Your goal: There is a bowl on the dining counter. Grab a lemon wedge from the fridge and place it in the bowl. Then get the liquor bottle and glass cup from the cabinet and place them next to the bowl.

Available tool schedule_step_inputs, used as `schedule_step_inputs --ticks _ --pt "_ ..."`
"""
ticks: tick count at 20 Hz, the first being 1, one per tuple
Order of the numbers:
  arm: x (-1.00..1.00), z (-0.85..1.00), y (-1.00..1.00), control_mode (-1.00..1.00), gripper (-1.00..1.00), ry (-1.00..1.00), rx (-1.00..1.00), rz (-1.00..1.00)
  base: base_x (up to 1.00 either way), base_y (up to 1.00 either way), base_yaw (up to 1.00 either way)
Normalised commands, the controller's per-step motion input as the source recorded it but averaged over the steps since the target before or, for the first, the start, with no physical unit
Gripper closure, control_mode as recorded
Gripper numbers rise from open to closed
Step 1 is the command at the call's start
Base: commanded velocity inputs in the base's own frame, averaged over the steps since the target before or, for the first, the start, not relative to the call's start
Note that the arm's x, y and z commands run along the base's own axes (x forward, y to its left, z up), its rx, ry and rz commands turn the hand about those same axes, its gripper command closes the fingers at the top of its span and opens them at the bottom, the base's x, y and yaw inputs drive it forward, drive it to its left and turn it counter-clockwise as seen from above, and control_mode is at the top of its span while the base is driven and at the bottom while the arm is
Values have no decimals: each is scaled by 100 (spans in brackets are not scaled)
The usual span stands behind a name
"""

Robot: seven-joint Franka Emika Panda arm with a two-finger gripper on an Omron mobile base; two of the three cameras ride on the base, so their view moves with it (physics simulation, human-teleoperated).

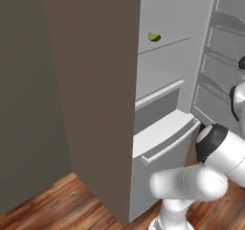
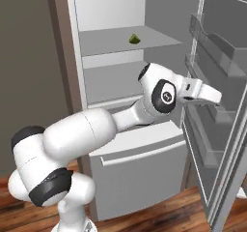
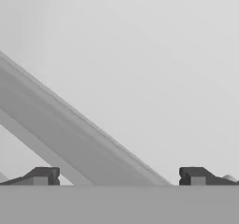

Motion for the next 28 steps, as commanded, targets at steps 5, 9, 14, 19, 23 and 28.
schedule_step_inputs --ticks 5,9,14,19,23,28 --pt "12 0 -100 -100 -100 -32 0 16 0 0 0" --pt "29 0 -100 -100 -100 -32 0 20 0 0 0" --pt "52 28 -91 -100 -100 -28 0 20 0 0 0" --pt "25 94 -28 -100 -100 -19 0 21 0 0 0" --pt "-6 99 12 -100 -100 -4 0 18 0 0 0" --pt "-52 20 89 -100 -100 2 0 16 0 0 0"
